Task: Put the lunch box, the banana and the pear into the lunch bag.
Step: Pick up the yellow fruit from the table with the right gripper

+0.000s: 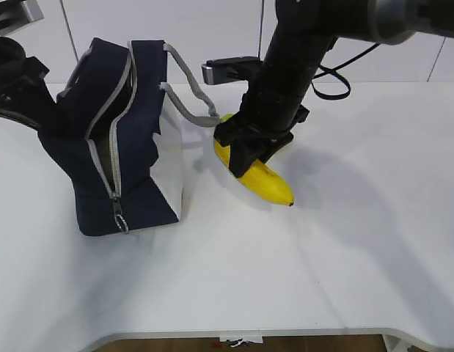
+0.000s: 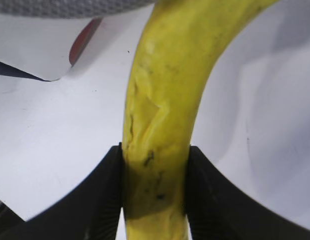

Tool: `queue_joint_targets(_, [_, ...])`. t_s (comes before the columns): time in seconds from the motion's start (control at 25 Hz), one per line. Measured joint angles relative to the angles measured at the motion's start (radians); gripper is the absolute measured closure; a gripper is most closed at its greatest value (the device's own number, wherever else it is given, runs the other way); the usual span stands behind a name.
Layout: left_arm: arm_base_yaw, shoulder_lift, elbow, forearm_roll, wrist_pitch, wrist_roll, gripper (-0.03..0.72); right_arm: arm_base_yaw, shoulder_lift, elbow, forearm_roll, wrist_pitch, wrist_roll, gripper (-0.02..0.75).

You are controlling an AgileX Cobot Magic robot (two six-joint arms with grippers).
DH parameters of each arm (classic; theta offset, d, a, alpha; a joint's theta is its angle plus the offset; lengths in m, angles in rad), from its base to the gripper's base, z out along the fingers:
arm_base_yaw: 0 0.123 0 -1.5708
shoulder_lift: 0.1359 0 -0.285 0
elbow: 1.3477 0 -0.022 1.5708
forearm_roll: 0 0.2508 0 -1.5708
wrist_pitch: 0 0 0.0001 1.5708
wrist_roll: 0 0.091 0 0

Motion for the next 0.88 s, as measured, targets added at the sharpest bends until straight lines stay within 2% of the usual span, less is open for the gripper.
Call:
queue_joint_targets(0.48, [0.000,0.000,0.000,0.002,0.000,0.000,0.694,0.000,-0.199,0.000,-0.083,0.013,0.058,0.449])
queue_joint_targets(0.88, [0.000,0.000,0.000,0.003,0.000,0.000,0.694,0.000,-0.315,0.000,-0.394,0.028,0.125,0.449])
